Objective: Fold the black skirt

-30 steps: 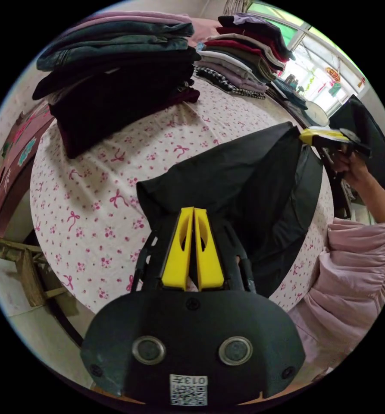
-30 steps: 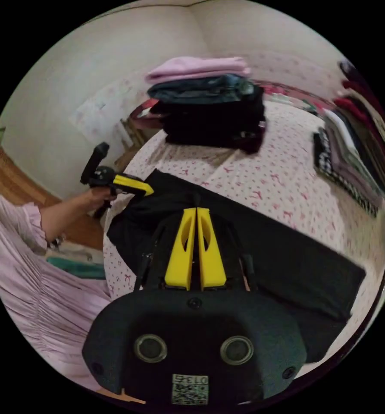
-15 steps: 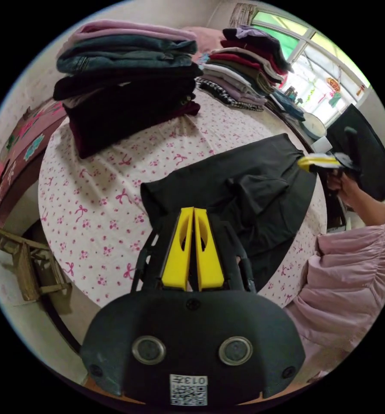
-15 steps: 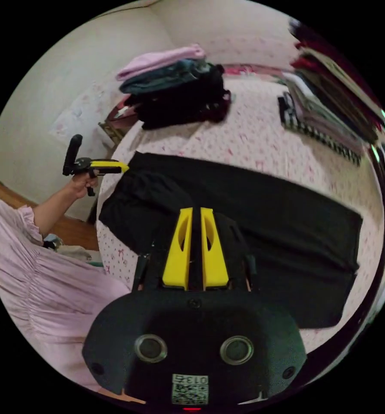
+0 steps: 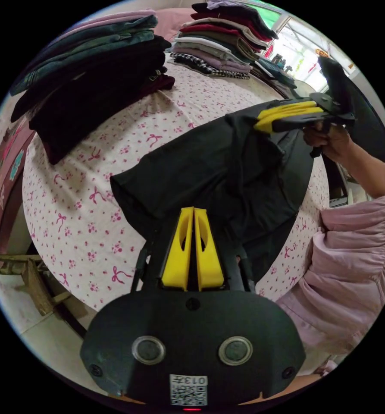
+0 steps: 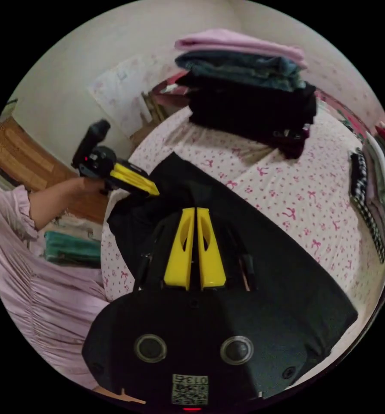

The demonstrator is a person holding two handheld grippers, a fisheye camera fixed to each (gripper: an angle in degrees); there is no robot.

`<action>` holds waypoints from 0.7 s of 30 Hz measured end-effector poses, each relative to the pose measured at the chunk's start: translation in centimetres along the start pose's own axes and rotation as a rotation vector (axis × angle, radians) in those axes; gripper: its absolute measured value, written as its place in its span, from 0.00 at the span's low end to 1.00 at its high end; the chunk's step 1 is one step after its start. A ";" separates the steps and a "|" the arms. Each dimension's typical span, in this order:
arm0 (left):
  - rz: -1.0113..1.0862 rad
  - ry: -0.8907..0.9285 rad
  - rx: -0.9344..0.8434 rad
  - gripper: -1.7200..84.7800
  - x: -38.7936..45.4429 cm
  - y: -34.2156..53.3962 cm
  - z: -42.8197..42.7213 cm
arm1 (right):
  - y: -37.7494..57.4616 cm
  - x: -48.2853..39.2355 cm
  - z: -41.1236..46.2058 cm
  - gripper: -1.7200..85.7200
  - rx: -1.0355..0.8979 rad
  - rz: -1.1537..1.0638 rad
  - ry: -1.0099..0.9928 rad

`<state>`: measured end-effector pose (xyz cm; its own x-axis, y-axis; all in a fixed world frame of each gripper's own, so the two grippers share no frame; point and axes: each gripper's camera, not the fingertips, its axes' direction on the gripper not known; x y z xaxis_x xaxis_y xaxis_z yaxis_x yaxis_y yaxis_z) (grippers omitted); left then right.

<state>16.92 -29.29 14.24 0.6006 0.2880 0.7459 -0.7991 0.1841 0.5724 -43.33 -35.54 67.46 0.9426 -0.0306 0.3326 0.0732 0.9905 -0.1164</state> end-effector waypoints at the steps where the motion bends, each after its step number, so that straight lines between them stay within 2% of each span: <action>1: -0.010 0.025 0.006 0.02 -0.5 0.1 0.1 | 0.7 0.4 -1.2 0.04 0.076 0.065 -0.005; 3: -0.041 0.051 0.019 0.02 -1.5 0.2 0.1 | 1.5 1.4 -1.8 0.05 0.138 0.167 -0.002; 7: -0.140 0.072 0.038 0.02 -3.7 0.8 -0.1 | 2.1 4.5 1.6 0.07 0.032 0.349 0.104; 12: -0.239 0.090 0.104 0.05 -5.6 2.7 -1.8 | 4.1 5.5 0.2 0.07 0.051 0.372 0.126; 14: -0.202 0.147 0.152 0.08 -5.1 2.8 -2.6 | 5.2 5.3 -0.2 0.09 0.021 0.361 0.132; 17: -0.099 0.153 0.135 0.10 -3.2 1.2 -2.4 | 6.8 4.5 0.3 0.10 -0.034 0.357 0.120; 21: -0.064 0.141 0.059 0.07 -2.7 -1.1 -0.7 | 7.6 4.5 3.0 0.11 -0.078 0.410 0.071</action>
<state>16.16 -29.57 11.41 0.6368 0.4073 0.6547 -0.7540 0.1515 0.6392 -39.53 -27.72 70.89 0.9189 0.3517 0.1789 -0.2904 0.9097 -0.2969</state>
